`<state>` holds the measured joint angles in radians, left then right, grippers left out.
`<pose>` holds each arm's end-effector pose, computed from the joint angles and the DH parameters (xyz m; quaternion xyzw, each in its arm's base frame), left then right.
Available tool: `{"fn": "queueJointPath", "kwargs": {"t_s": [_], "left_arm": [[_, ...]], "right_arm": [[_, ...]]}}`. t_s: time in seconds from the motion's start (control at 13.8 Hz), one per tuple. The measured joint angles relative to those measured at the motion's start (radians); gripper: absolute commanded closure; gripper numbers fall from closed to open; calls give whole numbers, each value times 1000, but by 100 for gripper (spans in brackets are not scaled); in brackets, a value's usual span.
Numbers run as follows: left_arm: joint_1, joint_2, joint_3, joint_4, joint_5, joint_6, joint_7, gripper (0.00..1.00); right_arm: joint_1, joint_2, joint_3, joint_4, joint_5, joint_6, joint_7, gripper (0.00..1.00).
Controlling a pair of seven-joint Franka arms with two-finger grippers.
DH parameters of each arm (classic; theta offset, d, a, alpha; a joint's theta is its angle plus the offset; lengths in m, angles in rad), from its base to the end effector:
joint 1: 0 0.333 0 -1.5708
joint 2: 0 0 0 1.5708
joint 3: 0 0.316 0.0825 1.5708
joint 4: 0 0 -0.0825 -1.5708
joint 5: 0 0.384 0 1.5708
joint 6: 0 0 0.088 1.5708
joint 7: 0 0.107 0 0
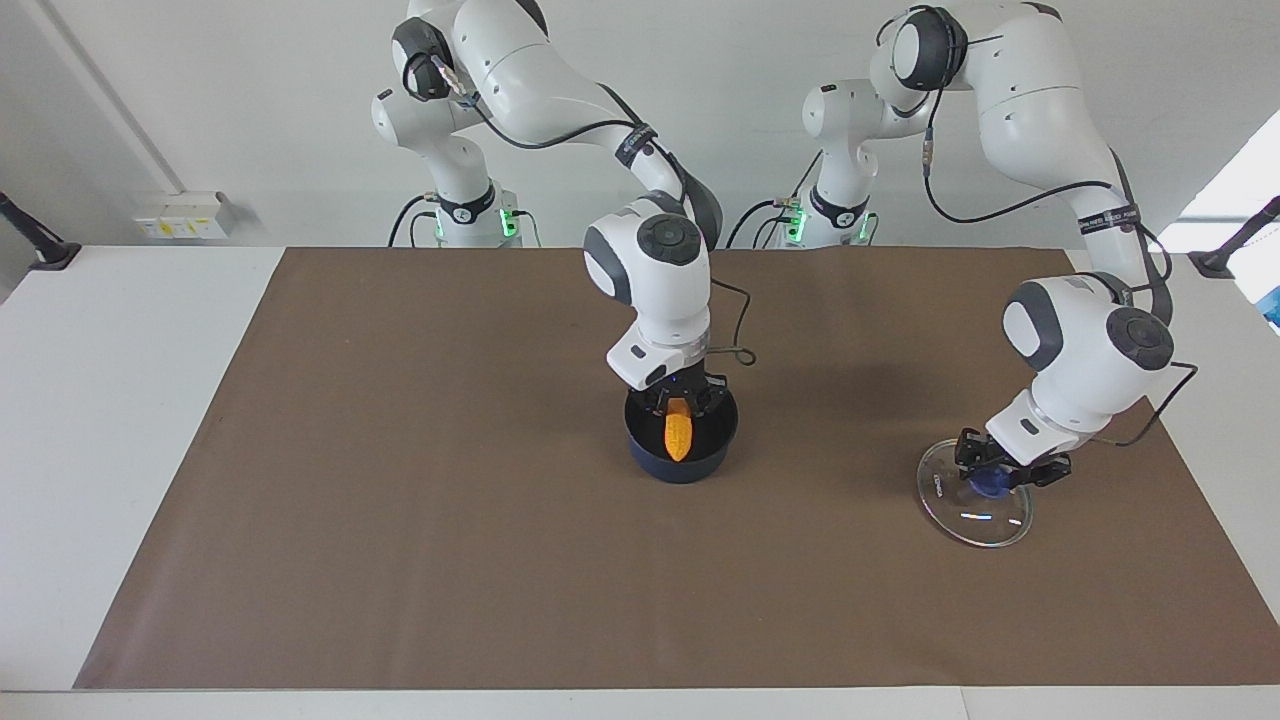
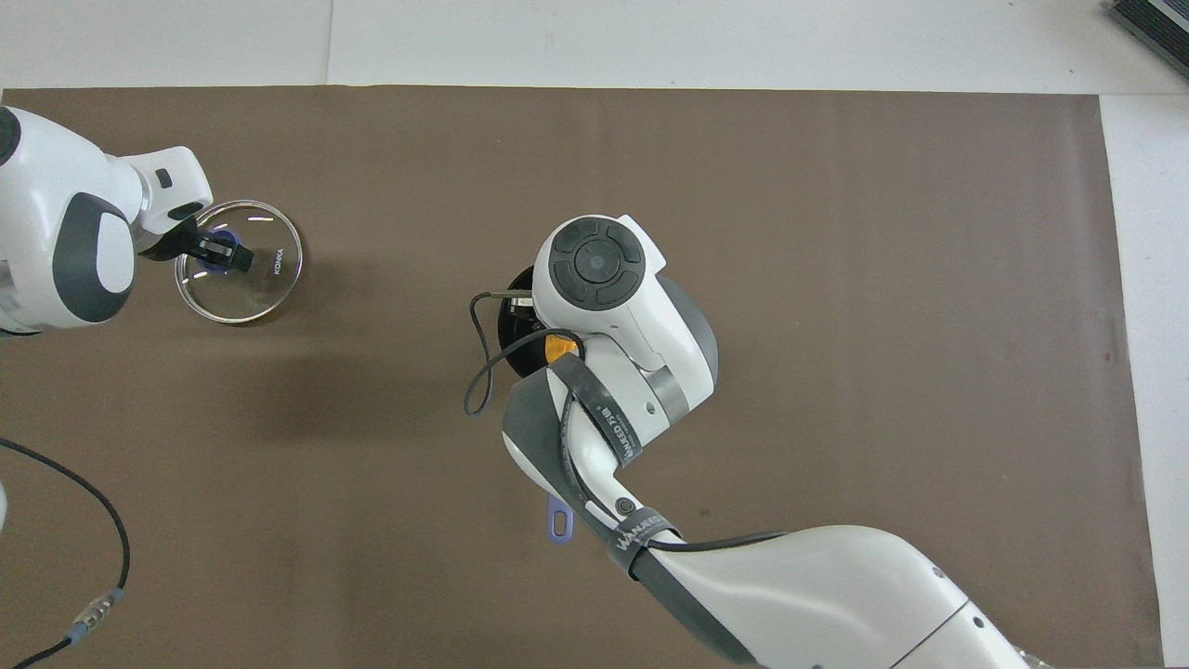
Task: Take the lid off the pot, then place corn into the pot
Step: 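Lower the corn into the pot and open the right gripper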
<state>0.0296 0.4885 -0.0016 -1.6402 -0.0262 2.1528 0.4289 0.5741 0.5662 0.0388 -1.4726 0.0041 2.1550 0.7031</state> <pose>0.6809 0.0181 0.3352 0.9812 -0.1921 0.0143 0.0084 0.5907 0.4096 0.3600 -0.9970 0.0497 -0.0388 0.0451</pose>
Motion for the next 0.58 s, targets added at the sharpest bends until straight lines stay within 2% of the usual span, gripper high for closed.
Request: {"fn": "queueJointPath", "kwargs": {"t_s": [0.07, 0.22, 0.29, 0.36, 0.44, 0.58], "left_arm": [[-2, 0, -2, 0, 0, -1, 0, 73], [-4, 0, -3, 0, -1, -3, -8, 69], [-4, 0, -3, 0, -2, -3, -17, 67], [-4, 0, -3, 0, -3, -4, -26, 64], [-4, 0, -3, 0, -3, -5, -33, 56], [-4, 0, -3, 0, -3, -6, -40, 49]], "right_arm": [[8, 0, 1, -18, 0, 17, 0, 100], [13, 0, 1, -30, 0, 27, 0, 85], [12, 0, 1, -30, 0, 27, 0, 73], [12, 0, 1, -30, 0, 27, 0, 50], [11, 0, 1, -30, 0, 27, 0, 29], [11, 0, 1, -30, 1, 27, 0, 26]]}}
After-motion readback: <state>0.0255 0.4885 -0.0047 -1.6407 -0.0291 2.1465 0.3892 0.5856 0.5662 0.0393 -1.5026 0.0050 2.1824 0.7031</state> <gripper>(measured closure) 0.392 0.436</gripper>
